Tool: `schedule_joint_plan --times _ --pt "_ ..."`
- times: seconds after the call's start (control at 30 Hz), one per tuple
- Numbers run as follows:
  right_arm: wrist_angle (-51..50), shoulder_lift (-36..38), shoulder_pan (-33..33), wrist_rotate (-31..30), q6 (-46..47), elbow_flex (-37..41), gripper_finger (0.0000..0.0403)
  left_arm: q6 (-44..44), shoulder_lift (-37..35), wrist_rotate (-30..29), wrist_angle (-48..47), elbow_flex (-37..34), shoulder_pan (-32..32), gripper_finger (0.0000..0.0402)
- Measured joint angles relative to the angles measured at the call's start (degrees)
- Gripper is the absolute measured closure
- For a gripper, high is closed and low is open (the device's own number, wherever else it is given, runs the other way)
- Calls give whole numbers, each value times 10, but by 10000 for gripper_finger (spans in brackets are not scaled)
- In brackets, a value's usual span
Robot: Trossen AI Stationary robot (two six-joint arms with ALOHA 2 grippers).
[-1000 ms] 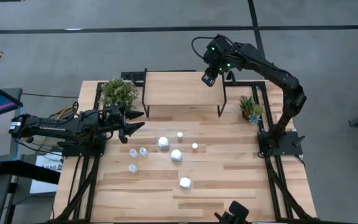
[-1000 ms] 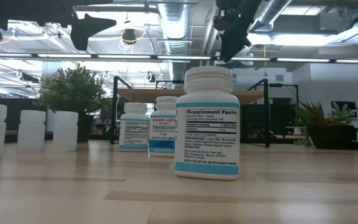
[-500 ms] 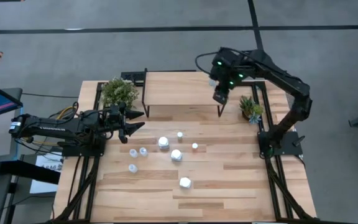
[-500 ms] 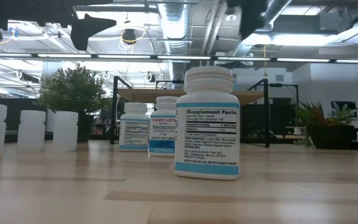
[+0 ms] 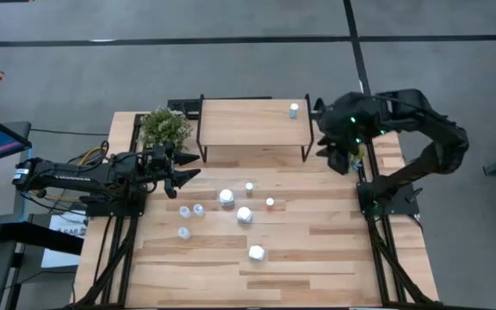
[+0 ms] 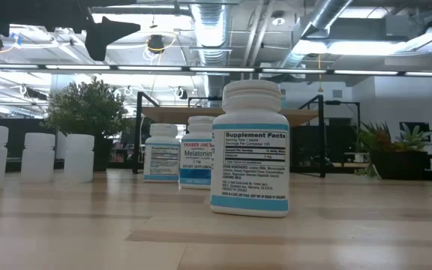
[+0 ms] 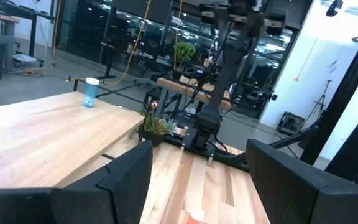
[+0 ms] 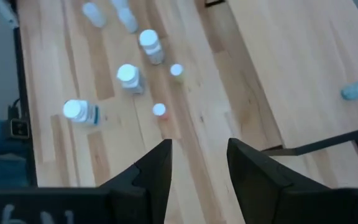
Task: Pick and place medicine bottles onto shelf by color
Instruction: Put the red pill bottle on the shelf
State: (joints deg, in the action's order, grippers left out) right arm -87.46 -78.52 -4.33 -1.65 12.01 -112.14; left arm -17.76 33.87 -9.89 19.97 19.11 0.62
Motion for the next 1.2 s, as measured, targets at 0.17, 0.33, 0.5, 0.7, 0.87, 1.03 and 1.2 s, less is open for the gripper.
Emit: schedule_joint_plan --times 0.17,0.33,0.5,0.7,0.87,1.03,1.2 --pt "5 19 61 -46 -2 25 234 0 0 0 0 0 0 156" --pt "118 110 95 -90 37 183 241 0 0 0 0 0 0 156" --pt "297 212 104 -90 123 384 246 0 0 0 0 0 0 156" --pt "518 257 120 -90 214 549 235 0 0 0 0 0 0 156" --pt "646 235 130 -89 224 611 199 0 0 0 0 0 0 156" --pt "646 179 130 -88 225 616 147 0 0 1 0 0 0 156" --pt "669 110 130 -68 176 617 119 2 0 5 -13 0 0 156"
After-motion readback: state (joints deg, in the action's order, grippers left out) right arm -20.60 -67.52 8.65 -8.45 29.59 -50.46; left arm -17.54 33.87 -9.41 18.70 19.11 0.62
